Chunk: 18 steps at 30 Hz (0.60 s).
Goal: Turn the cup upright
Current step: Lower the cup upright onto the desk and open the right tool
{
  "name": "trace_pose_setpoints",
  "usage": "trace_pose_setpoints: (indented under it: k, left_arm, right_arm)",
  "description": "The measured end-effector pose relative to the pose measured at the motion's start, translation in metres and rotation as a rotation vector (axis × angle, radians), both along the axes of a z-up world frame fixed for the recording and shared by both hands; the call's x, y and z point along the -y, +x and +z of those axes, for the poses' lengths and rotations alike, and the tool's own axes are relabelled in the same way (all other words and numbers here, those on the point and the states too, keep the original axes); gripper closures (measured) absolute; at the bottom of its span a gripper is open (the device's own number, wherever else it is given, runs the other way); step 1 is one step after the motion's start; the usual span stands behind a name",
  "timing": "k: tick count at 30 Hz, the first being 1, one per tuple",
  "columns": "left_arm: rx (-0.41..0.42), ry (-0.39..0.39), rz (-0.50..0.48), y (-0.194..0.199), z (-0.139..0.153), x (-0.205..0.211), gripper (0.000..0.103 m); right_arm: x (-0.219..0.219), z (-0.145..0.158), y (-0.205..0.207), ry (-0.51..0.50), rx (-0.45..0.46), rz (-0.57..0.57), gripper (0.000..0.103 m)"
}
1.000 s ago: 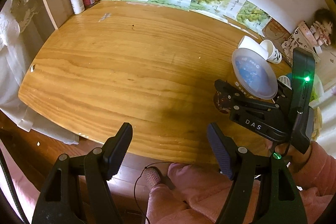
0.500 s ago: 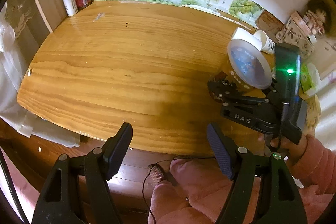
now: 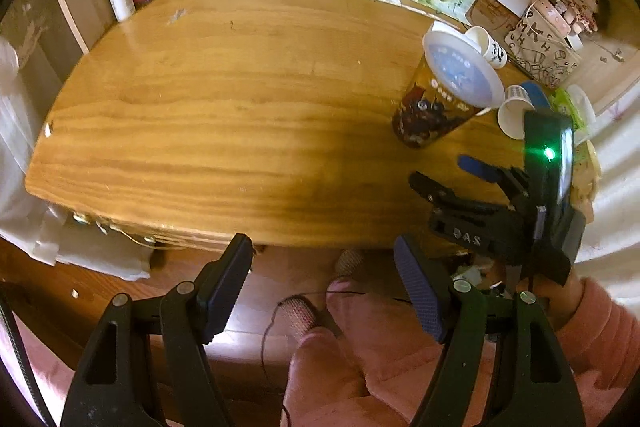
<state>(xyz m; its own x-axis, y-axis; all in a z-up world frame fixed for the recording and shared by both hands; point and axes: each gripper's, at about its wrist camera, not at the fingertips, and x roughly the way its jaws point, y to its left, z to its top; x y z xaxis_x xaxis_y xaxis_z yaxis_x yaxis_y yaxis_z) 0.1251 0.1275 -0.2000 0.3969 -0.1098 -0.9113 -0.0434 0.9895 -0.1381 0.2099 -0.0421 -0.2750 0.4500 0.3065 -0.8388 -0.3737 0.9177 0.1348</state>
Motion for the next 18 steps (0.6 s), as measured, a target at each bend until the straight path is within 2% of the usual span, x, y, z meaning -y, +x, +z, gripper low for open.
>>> trace_pose_setpoints:
  k: [3,8,13,18]
  left_arm:
    - [-0.011,-0.008,-0.001,0.001,-0.002,0.001,0.026]
    - [0.027,0.021,-0.037,0.004,0.005,0.014,0.026]
    - [0.115,0.046,-0.043,0.0,0.028,0.034,0.026]
    - [0.191,0.068,-0.012,-0.007,0.056,0.047,0.026]
  right_arm:
    - [0.014,0.001,-0.02,-0.022,-0.025,-0.045,0.021]
    - [0.044,0.018,-0.054,-0.004,-0.051,-0.158,0.021]
    - [0.064,0.052,-0.074,-0.001,-0.06,-0.226,0.021]
    - [0.075,0.101,-0.093,0.022,-0.03,-0.256,0.021]
